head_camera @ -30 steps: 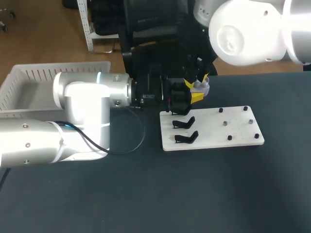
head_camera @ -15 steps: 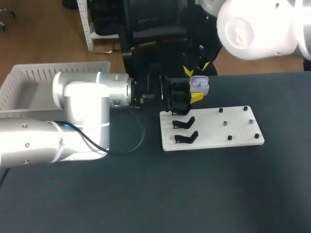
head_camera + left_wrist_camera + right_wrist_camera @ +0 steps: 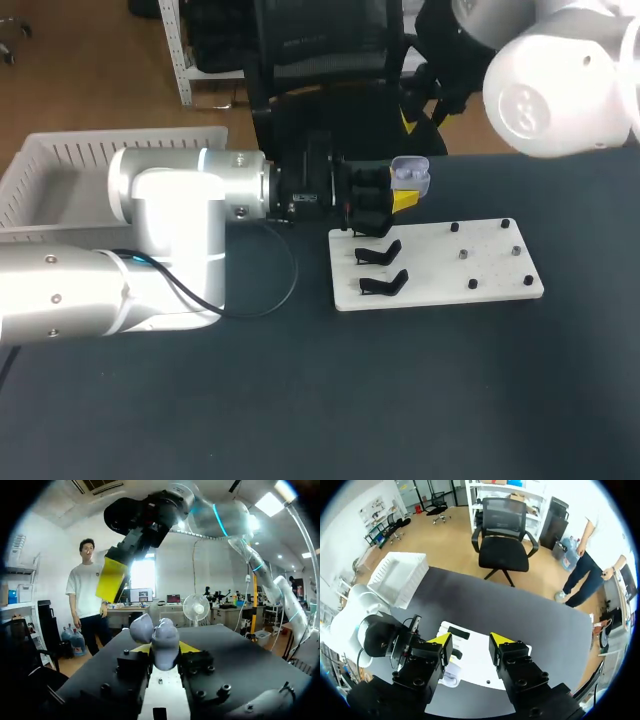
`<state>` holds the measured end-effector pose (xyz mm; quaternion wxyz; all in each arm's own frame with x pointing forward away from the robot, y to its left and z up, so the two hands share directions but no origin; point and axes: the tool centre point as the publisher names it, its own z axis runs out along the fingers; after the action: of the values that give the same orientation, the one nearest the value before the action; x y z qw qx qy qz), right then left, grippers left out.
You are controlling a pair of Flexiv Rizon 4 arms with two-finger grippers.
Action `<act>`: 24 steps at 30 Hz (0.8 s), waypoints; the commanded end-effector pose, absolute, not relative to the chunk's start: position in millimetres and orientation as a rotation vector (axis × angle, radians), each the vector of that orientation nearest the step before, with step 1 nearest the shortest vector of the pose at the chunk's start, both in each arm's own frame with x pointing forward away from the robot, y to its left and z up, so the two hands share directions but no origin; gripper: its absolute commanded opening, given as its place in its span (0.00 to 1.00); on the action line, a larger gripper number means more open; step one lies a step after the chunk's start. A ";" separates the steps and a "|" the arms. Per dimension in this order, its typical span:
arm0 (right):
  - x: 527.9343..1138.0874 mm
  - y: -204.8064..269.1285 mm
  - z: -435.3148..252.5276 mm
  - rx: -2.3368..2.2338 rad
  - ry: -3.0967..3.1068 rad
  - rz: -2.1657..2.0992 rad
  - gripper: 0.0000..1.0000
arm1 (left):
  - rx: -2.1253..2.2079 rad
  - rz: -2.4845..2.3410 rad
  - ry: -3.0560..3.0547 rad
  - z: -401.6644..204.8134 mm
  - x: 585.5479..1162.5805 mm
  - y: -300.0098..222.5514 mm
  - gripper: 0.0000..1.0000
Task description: Pick up each earbud case from the left stands, insert the matching earbuds, close the lid, and place the case in the box.
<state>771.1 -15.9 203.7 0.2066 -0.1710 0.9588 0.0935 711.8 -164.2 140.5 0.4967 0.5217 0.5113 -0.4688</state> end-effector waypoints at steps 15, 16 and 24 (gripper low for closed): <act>737.4 -19.4 184.7 -0.466 2.703 0.261 0.47 | 1.256 -1.129 1.234 139.6 709.7 -164.0 0.00; 734.6 -19.1 184.6 -0.468 2.702 0.267 0.47 | 1.256 -1.129 1.234 139.6 709.7 -164.0 0.00; 722.8 -15.7 184.2 -0.475 2.698 0.293 0.47 | 1.256 -1.129 1.234 139.6 709.7 -164.0 0.00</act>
<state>730.9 -13.9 184.8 0.1808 -0.1724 0.9626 0.1046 711.7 -164.1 140.4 0.4966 0.5217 0.5113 -0.4688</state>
